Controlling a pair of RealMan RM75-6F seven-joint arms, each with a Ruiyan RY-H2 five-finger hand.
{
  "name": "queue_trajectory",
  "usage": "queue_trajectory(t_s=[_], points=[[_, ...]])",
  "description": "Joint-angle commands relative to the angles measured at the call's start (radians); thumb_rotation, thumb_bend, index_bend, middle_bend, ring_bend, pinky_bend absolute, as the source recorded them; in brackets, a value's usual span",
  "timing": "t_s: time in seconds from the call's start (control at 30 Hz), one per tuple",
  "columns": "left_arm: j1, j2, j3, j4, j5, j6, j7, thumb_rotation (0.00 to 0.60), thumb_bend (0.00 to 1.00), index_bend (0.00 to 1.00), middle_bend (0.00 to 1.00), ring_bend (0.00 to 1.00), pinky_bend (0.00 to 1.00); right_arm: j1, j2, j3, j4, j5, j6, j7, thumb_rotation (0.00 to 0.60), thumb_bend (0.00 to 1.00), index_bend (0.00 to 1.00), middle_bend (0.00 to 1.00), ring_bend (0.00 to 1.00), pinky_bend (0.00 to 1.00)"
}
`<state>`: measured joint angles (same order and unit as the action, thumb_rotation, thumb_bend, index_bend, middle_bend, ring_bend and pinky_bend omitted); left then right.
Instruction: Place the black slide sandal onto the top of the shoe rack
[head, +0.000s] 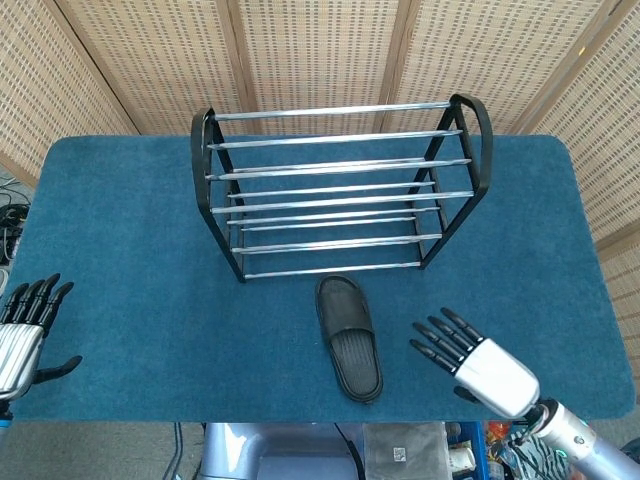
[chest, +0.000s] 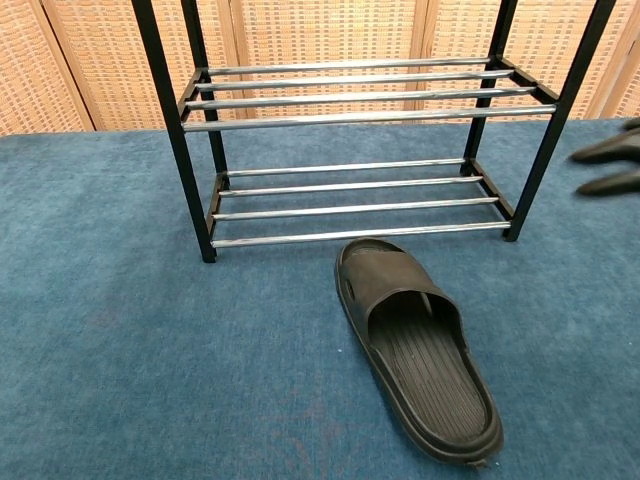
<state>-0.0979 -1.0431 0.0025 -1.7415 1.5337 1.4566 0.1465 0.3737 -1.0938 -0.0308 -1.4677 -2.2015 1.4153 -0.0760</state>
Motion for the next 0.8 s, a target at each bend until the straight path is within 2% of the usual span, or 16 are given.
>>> queue_trajectory(t_s=[0.03, 0.23, 0.37, 0.47, 0.63, 0.8], points=[[-0.009, -0.005, -0.006, 0.001, -0.020, -0.020, 0.010, 0.600, 0.14, 0.00, 0.00, 0.00, 0.00, 0.157, -0.089, -0.005, 0.134, -0.129, -0.042, 0.049, 0.600, 0.00, 0.00, 0.00, 0.00, 0.00], [-0.023, -0.010, -0.017, 0.004, -0.054, -0.051, 0.019, 0.600, 0.14, 0.00, 0.00, 0.00, 0.00, 0.259, -0.202, -0.036, 0.272, -0.191, -0.062, 0.077, 0.600, 0.00, 0.00, 0.00, 0.00, 0.00], [-0.028, -0.011, -0.020, 0.005, -0.065, -0.061, 0.020, 0.600, 0.14, 0.00, 0.00, 0.00, 0.00, 0.290, -0.253, -0.055, 0.326, -0.204, -0.059, 0.085, 0.600, 0.00, 0.00, 0.00, 0.00, 0.00], [-0.032, -0.010, -0.022, 0.006, -0.073, -0.069, 0.018, 0.600, 0.14, 0.00, 0.00, 0.00, 0.00, 0.327, -0.316, -0.061, 0.389, -0.226, -0.075, 0.050, 0.600, 0.00, 0.00, 0.00, 0.00, 0.00], [-0.033, -0.008, -0.020, 0.006, -0.072, -0.071, 0.013, 0.600, 0.14, 0.00, 0.00, 0.00, 0.00, 0.362, -0.388, -0.083, 0.481, -0.200, -0.101, 0.048, 0.600, 0.00, 0.00, 0.00, 0.00, 0.00], [-0.032, -0.004, -0.019, 0.006, -0.071, -0.069, 0.002, 0.600, 0.14, 0.00, 0.00, 0.00, 0.00, 0.381, -0.418, -0.105, 0.529, -0.145, -0.146, 0.066, 0.600, 0.00, 0.00, 0.00, 0.00, 0.00]])
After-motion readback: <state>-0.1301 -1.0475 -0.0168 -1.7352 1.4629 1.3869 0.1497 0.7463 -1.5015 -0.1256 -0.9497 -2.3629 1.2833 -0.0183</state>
